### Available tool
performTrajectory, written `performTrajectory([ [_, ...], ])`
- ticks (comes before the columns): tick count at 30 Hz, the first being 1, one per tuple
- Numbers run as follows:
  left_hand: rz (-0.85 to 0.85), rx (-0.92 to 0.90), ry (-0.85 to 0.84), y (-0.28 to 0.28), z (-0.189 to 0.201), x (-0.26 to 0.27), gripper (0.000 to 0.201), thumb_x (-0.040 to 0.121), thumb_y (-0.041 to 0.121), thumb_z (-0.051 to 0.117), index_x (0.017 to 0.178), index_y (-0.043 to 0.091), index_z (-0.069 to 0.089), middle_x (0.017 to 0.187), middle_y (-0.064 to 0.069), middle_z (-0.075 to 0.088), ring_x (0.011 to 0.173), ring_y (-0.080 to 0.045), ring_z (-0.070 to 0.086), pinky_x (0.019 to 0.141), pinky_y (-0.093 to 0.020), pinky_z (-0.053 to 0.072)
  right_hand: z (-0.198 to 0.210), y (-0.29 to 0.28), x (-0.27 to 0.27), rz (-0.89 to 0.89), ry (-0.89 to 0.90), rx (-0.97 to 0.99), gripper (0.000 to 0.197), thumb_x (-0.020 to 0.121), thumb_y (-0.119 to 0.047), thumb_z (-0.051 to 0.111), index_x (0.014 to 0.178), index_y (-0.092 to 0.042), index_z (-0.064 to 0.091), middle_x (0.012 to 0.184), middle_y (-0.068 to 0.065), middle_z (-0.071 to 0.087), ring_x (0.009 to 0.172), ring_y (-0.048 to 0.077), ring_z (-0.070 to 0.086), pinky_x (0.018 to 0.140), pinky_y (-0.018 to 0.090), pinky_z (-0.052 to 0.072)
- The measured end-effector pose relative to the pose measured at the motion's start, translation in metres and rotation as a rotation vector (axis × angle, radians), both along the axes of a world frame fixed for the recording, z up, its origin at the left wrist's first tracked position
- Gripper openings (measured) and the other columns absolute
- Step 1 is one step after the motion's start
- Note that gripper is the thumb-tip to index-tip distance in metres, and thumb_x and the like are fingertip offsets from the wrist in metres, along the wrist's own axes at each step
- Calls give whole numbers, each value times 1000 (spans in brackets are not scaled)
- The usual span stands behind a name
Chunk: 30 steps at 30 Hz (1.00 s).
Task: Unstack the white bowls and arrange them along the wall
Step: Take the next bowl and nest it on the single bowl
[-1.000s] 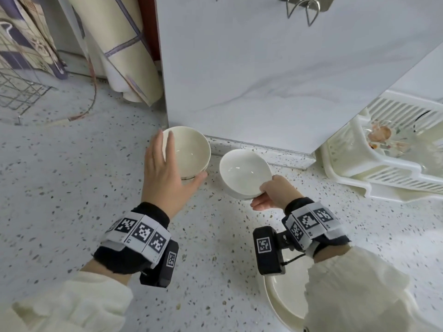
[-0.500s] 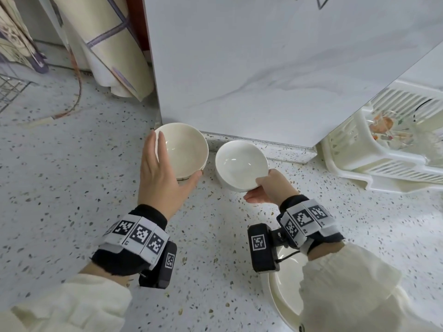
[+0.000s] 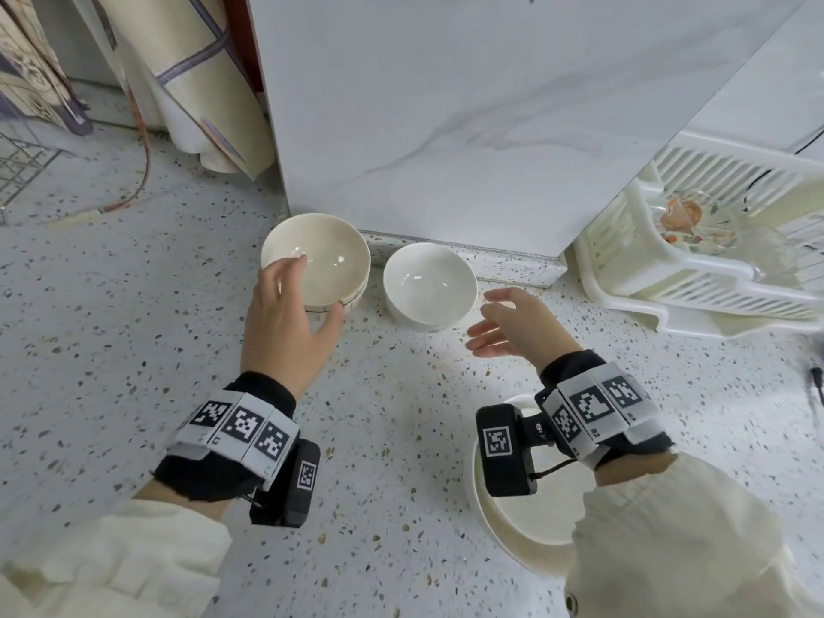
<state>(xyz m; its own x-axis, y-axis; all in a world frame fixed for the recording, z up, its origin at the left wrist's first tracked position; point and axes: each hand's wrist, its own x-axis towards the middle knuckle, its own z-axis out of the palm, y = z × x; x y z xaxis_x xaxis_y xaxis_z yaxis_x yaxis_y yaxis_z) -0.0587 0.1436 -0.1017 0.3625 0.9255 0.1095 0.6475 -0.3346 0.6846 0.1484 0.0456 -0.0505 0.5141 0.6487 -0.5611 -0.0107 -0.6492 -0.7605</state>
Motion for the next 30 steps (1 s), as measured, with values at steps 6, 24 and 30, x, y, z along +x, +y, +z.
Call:
performTrajectory([
  [6,7,-24,-55,-41,10,-4,33,86,21,51,118,12,47,110,-6,54,95,-15,46,75,-31,38,24,-60,8,51,-99,43,26,93,-4,38,112,-3,55,76,10,61,62,20,61,58,24,56],
  [24,-336,-344,-42,-180,11,37,43,92,23,41,135,27,39,134,-1,54,114,-15,56,90,-29,47,-9,-181,-22,332,-672,-215,43,91,-14,38,133,-8,35,109,18,63,81,28,55,67,30,41],
  [30,-341,-336,17,-184,8,33,48,93,20,40,139,33,31,132,-1,57,114,-15,56,85,-28,48,-12,-177,-25,241,-480,-219,63,81,8,36,140,-12,26,121,19,56,103,36,58,70,33,46],
])
